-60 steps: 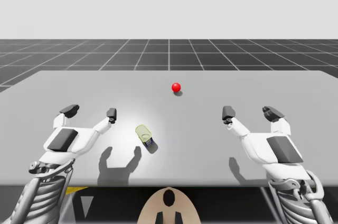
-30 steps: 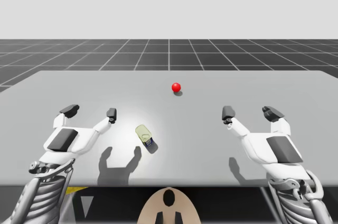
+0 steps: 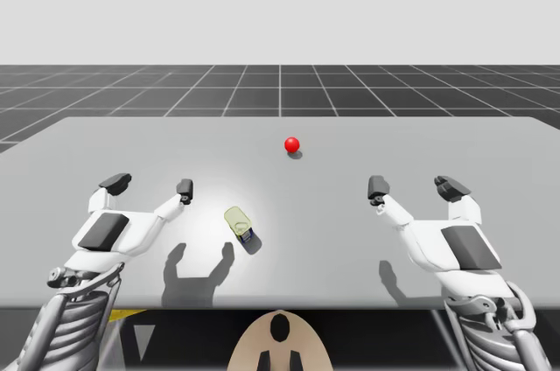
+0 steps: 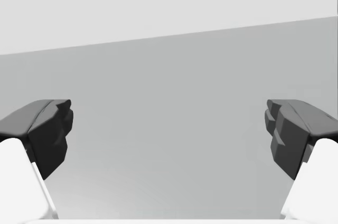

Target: Watch the red light. When it turns green, pick up the object.

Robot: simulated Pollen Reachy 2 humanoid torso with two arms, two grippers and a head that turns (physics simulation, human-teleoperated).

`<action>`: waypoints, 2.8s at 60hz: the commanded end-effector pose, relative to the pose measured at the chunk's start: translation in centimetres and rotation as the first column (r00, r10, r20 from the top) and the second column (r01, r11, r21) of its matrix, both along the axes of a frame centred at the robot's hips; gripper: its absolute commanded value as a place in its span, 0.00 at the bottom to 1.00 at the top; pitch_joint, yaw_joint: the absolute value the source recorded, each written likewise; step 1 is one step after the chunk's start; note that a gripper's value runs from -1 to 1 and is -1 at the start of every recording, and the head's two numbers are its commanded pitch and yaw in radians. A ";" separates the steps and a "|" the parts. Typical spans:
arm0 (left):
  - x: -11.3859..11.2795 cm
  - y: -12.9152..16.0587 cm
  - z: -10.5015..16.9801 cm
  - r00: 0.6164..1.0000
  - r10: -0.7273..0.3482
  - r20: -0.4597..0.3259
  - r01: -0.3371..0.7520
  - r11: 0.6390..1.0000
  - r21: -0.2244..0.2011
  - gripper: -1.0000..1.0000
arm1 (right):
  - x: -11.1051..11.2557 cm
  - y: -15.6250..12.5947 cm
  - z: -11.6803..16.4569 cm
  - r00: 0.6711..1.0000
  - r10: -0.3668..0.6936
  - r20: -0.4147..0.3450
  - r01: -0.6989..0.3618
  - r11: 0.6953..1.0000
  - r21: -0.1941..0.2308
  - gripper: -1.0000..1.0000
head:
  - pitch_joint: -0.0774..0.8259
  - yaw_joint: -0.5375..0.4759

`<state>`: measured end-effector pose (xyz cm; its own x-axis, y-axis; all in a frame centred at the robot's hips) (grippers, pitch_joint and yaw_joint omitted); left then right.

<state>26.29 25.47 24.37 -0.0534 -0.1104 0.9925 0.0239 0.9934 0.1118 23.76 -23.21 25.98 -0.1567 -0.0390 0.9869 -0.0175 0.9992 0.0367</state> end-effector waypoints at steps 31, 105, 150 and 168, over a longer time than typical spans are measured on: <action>0.0 0.0 0.0 1.000 0.001 -0.009 -0.001 1.000 -0.003 0.00 | -0.1 0.2 -0.1 1.000 0.000 -0.005 0.000 1.000 0.022 0.00 | 0.63 0.49; -1.9 -0.2 -7.8 0.691 -0.651 -0.313 0.651 0.749 -0.122 0.00 | 0.0 0.5 -0.4 1.000 -0.001 -0.014 0.001 1.000 0.004 0.00 | 0.87 0.75; 3.5 -7.9 -10.3 0.692 -0.633 -0.346 0.607 0.770 -0.196 0.00 | -0.1 0.2 -0.2 1.000 0.006 -0.006 -0.006 1.000 0.014 0.00 | 0.85 0.72; 2.6 -7.4 -11.3 0.692 -0.616 -0.375 0.604 0.780 -0.166 1.00 | -0.1 0.2 -0.2 1.000 0.005 -0.004 -0.005 1.000 0.015 0.00 | 0.81 0.71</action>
<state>29.40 18.09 14.26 0.2574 -0.1449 0.9554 0.6614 0.7473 -0.0649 23.72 -23.23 25.90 -0.1543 -0.0366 0.9873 -0.0245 0.9991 0.0332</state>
